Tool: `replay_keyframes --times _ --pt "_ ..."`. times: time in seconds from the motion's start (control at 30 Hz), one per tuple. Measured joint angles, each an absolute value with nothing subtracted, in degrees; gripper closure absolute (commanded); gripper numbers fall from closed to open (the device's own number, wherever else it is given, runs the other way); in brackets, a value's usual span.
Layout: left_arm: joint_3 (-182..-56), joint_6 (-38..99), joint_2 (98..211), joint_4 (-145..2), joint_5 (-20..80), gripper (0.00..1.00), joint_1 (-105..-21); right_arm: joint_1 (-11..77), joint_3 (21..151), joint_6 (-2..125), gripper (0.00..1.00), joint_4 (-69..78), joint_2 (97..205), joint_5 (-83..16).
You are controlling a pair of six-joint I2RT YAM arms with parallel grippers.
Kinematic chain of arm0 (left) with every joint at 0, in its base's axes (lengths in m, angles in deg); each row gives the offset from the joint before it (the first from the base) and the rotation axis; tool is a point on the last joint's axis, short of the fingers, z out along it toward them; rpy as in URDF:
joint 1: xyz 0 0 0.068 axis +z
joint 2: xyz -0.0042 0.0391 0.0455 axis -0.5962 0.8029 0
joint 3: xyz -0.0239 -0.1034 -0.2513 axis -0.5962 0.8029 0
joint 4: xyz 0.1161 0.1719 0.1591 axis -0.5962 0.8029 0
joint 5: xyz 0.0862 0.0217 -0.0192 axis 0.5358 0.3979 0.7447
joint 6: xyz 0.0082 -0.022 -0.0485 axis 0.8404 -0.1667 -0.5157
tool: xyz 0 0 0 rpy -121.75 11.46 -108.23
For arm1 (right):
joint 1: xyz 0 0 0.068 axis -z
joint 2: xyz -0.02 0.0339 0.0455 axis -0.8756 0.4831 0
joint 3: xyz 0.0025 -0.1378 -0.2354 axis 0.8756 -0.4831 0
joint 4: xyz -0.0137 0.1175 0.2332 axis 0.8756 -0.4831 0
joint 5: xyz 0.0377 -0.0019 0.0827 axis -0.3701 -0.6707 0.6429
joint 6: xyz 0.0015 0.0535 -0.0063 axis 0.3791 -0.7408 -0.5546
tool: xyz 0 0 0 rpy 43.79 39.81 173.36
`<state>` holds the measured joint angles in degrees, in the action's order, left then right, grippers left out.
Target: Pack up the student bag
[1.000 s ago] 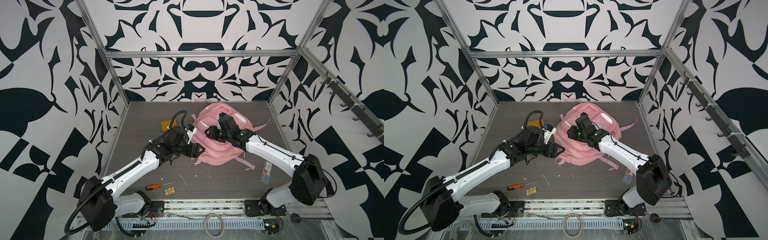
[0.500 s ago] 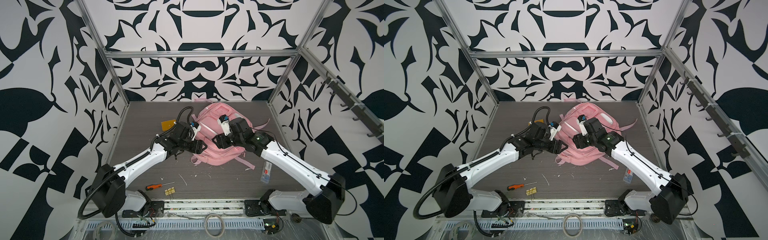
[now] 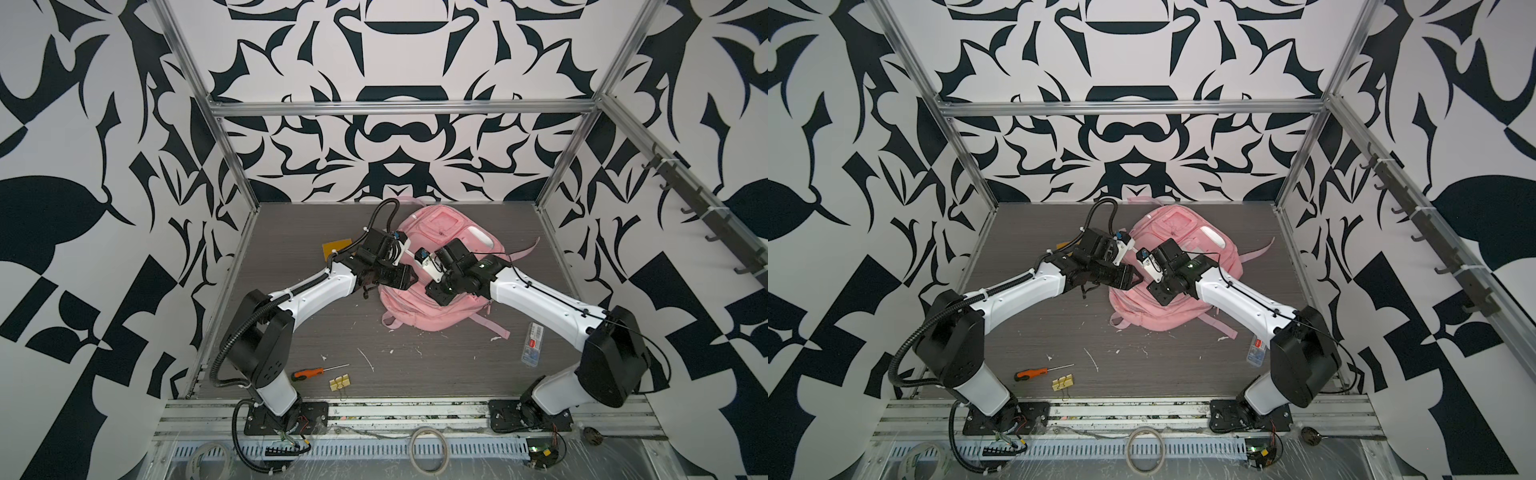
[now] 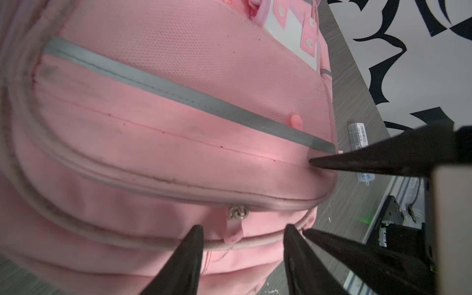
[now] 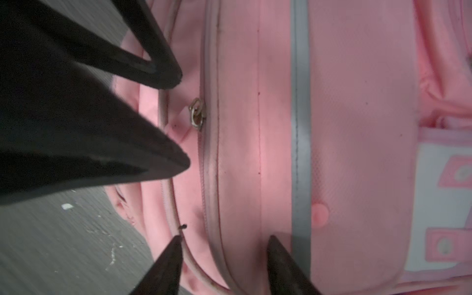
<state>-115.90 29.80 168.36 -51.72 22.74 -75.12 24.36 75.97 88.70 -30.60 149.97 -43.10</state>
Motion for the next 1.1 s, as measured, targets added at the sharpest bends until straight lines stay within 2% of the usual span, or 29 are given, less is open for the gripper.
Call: replay_keyframes --times 0.07,0.4,0.67,0.73,0.83,1.1 --pt "-115.90 30.11 169.17 -51.69 23.01 0.52 -75.12 24.40 76.45 89.80 0.62 -30.60 150.50 -43.75" --pt "-115.25 30.31 170.68 -53.51 23.29 0.56 -75.38 24.49 77.63 91.55 0.99 -30.64 151.68 -44.87" --pt "-115.51 30.74 173.65 -54.60 25.98 0.58 -76.28 24.49 78.50 92.66 1.00 -31.38 151.72 -44.85" --pt "-116.16 30.90 174.26 -54.62 26.42 0.79 -76.36 24.53 78.63 92.84 1.00 -31.54 151.70 -44.85" --pt "-117.28 30.96 175.35 -54.64 26.20 1.00 -76.34 24.80 78.63 92.88 1.00 -31.56 151.66 -44.85" --pt "-116.51 29.74 174.02 -55.58 25.04 1.00 -75.34 25.17 78.63 93.84 1.00 -31.58 150.89 -44.69"
